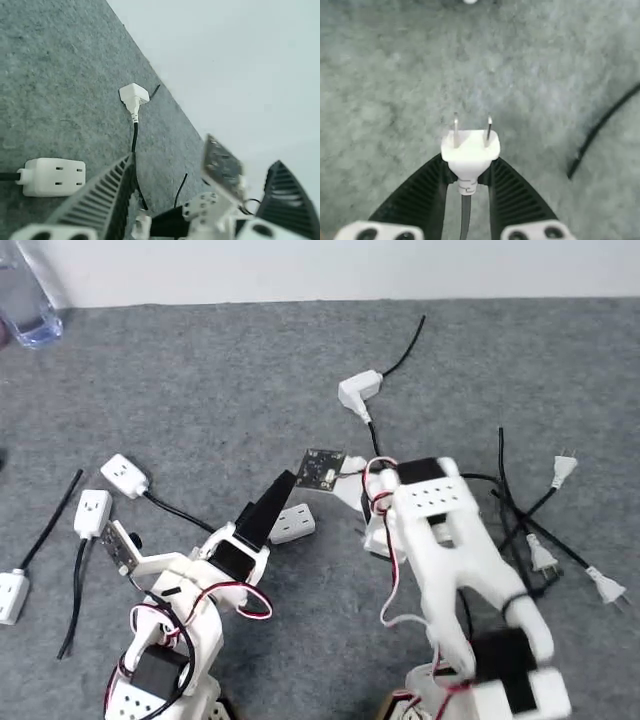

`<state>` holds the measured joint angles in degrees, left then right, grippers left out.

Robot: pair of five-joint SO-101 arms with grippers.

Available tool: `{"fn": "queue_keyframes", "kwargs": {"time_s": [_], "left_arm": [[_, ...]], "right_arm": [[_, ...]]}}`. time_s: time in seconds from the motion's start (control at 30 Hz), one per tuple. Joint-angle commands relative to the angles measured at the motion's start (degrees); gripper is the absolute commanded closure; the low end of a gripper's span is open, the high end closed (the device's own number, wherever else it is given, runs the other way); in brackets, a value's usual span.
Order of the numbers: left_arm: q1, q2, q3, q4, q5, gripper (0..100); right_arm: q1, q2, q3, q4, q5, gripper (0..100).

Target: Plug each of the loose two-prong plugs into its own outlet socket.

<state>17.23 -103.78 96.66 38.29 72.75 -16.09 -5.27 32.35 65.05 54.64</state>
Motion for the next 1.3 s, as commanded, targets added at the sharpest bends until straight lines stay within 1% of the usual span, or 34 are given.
{"fn": "queue_keyframes", "kwargs": {"time_s": [0.0, 0.1, 0.2, 0.3, 0.4, 0.5, 0.53, 0.6, 0.77, 0.83, 0.93, 1.03, 1.27], "left_arm": [[0.3, -0.4, -0.2, 3.2, -0.9, 62], [0.3, -0.4, -0.2, 6.0, -4.0, 62], [0.1, -0.4, -0.2, 7.4, -4.7, 62], [-0.3, -0.4, -0.2, 9.9, -5.1, 62], [-0.3, -0.4, -0.2, 13.1, -7.5, 62], [-0.3, -0.4, -0.2, 13.5, -7.3, 62], [-0.3, -0.4, -0.2, 13.4, -7.3, 62], [-0.3, -0.4, -0.2, 13.4, -7.3, 62], [-0.3, -0.5, -0.2, 12.8, -7.3, 62], [-0.3, -0.5, -0.2, 12.4, -7.3, 62], [-0.3, -0.5, -0.2, 11.7, -7.3, 62], [-0.3, -0.5, -0.2, 11.7, -7.4, 62], [-0.3, -0.5, -0.2, 11.1, -7.6, 62]], "right_arm": [[0.2, 5.4, -0.3, -6.2, 0.3, 99.1], [0.3, 9.5, -0.3, -9.7, 0.1, 99.1], [0.4, 11.6, -0.3, -12.0, -3.1, 99.1], [0.4, 12.2, -0.3, -12.2, -4.7, 99.1], [0.4, 12.5, -0.2, -12.1, -6.5, 98.9], [0.4, 12.3, -0.2, -12.1, -8.5, 98.3], [0.4, 12.3, -0.2, -12.0, -8.6, 96.8], [0.4, 12.1, -0.4, -11.0, -8.6, 90.5], [0.3, 8.5, -1.2, -7.1, -8.4, 70.3], [0.2, 5.3, -1.1, -5.1, -8.4, 66.6], [0.0, 1.5, -1.1, -3.7, -8.8, 67.0], [0.3, 0.7, -1.1, -4.0, -8.8, 69.4], [0.0, 7.7, -1.3, -8.7, -8.8, 73.1]]}}
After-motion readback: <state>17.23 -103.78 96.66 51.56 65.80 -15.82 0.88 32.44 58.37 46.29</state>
